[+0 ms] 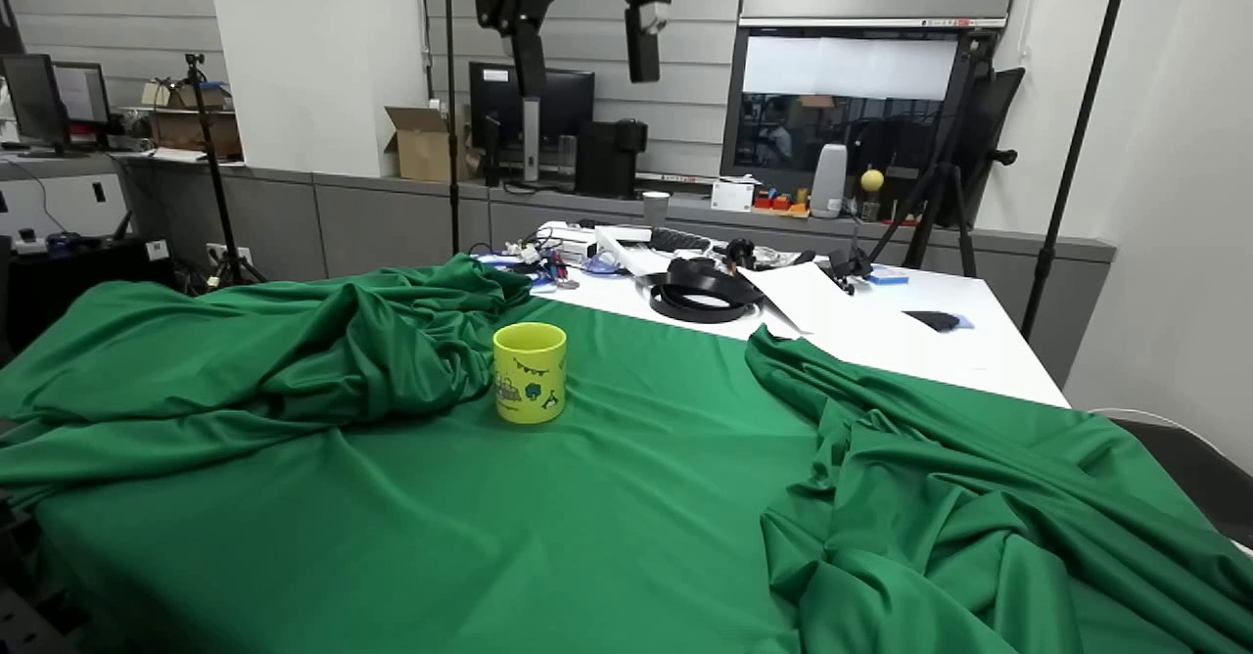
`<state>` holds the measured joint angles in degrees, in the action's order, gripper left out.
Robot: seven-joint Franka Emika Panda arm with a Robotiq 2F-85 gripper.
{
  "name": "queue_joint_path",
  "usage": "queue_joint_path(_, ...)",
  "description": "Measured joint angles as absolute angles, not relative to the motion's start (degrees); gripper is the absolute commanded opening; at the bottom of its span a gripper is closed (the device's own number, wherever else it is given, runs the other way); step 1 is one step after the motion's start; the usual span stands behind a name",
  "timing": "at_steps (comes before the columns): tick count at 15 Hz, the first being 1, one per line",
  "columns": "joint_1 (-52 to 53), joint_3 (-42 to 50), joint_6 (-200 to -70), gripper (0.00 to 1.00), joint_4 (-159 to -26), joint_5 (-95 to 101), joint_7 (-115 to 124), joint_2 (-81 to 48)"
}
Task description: Move the cup towards you
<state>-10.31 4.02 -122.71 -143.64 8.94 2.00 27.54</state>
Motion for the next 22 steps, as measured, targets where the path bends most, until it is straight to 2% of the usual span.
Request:
queue_joint_path(5, -9.58, 1.95, -126.38, 1.00, -143.33, 8.92, 7.35, 19.02)
queue_joint_path(14, -3.90, -1.29, -143.12, 1.00, -136.15, 7.98, 20.58, -4.55)
queue_joint_path(22, -2.28, -0.21, -144.37, 1.00, -134.28, 7.44, 20.73, -8.36)
